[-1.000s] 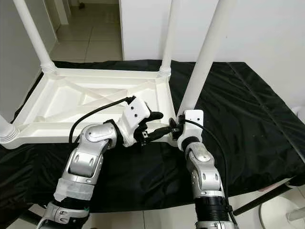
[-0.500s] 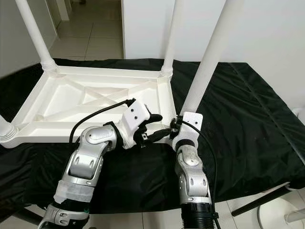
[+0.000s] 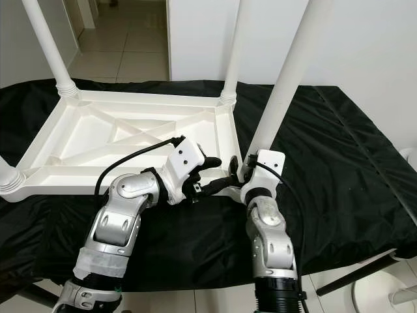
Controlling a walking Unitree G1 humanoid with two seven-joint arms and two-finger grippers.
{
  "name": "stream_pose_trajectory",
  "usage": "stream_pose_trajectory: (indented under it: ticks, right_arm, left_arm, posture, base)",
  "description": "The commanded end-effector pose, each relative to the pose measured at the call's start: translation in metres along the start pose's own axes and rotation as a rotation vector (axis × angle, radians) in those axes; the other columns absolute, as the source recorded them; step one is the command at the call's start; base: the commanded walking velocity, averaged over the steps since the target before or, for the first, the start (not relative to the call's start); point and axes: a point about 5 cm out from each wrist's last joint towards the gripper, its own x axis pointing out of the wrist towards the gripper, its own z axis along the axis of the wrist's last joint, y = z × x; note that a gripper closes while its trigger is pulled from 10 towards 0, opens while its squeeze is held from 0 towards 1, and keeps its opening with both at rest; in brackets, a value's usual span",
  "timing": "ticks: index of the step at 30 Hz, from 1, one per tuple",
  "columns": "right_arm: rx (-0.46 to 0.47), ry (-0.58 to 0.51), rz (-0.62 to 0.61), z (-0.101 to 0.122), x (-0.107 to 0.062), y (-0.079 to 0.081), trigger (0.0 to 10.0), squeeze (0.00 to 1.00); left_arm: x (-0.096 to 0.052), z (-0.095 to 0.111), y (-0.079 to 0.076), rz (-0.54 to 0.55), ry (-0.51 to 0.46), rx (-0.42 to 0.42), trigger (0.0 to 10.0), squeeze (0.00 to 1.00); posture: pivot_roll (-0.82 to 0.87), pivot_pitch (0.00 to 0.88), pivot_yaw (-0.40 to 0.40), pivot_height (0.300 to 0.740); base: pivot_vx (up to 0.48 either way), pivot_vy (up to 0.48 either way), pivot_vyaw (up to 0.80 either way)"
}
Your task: Building children table
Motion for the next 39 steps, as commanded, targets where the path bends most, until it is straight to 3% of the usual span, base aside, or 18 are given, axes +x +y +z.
stream_pose_trajectory:
  ticks: [1,8,11,21,22,23,24,25,36,37,39]
  right_arm:
    - [-0.016,-0.004,0.077,-0.001,0.001,-0.005,10.0,0.00]
    - [-0.121,-0.017,0.260,-0.001,0.004,-0.016,10.0,0.00]
    - [-0.199,0.005,0.414,-0.005,0.006,-0.017,10.0,0.00]
    - [-0.281,0.037,0.532,-0.008,0.014,-0.021,10.0,0.00]
    - [-0.294,0.047,0.554,-0.009,0.016,-0.024,6.8,0.00]
    - [-0.302,0.060,0.566,-0.010,0.018,-0.027,1.7,0.00]
    - [-0.302,0.060,0.566,-0.010,0.018,-0.027,1.7,0.00]
    - [-0.309,0.074,0.574,-0.011,0.019,-0.030,0.0,0.00]
    - [-0.291,0.107,0.621,-0.021,0.017,-0.032,0.0,0.00]
    - [-0.275,0.106,0.624,-0.021,0.016,-0.029,10.0,0.00]
    - [-0.253,0.096,0.626,-0.021,0.014,-0.025,10.0,0.00]
  left_arm:
    - [-0.001,0.000,0.011,0.243,0.000,0.005,10.0,0.00]
    - [-0.001,0.000,0.011,0.241,0.001,0.006,10.0,0.00]
    - [0.000,0.000,0.012,0.239,0.001,0.009,10.0,0.00]
    - [0.000,0.002,0.013,0.245,-0.004,0.009,10.0,0.00]
    - [0.000,0.003,0.013,0.248,-0.005,0.008,10.0,0.00]
    - [0.000,0.003,0.014,0.253,-0.004,0.008,10.0,0.00]
    - [0.000,0.003,0.014,0.253,-0.004,0.008,10.0,0.00]
    - [-0.001,0.003,0.015,0.257,-0.004,0.009,10.0,0.00]
    - [-0.003,0.003,0.017,0.270,-0.001,0.010,10.0,0.00]
    - [-0.003,0.003,0.017,0.270,-0.001,0.009,10.0,0.00]
    - [-0.003,0.003,0.018,0.270,-0.001,0.010,10.0,0.00]
  posture:
    - [-0.03,0.000,-0.055,0.740]
    - [-0.03,0.000,-0.050,0.740]
    - [-0.03,0.000,-0.044,0.740]
    - [-0.02,0.000,-0.043,0.740]
    - [-0.02,0.000,-0.044,0.740]
    - [-0.02,0.000,-0.046,0.740]
    - [-0.02,0.000,-0.046,0.740]
    - [-0.02,0.000,-0.046,0.740]
    - [-0.01,0.000,-0.044,0.740]
    - [-0.02,0.000,-0.042,0.740]
    - [-0.02,0.000,-0.038,0.740]
  base:
    - [0.000,0.000,0.00]
    - [0.000,0.000,0.00]
    - [0.000,0.000,0.00]
    - [0.000,0.000,0.00]
    - [0.000,0.000,0.00]
    - [0.000,0.000,0.00]
    - [0.000,0.000,0.00]
    - [0.000,0.000,0.00]
    - [0.000,0.000,0.00]
    - [0.000,0.000,0.00]
    - [0.000,0.000,0.00]
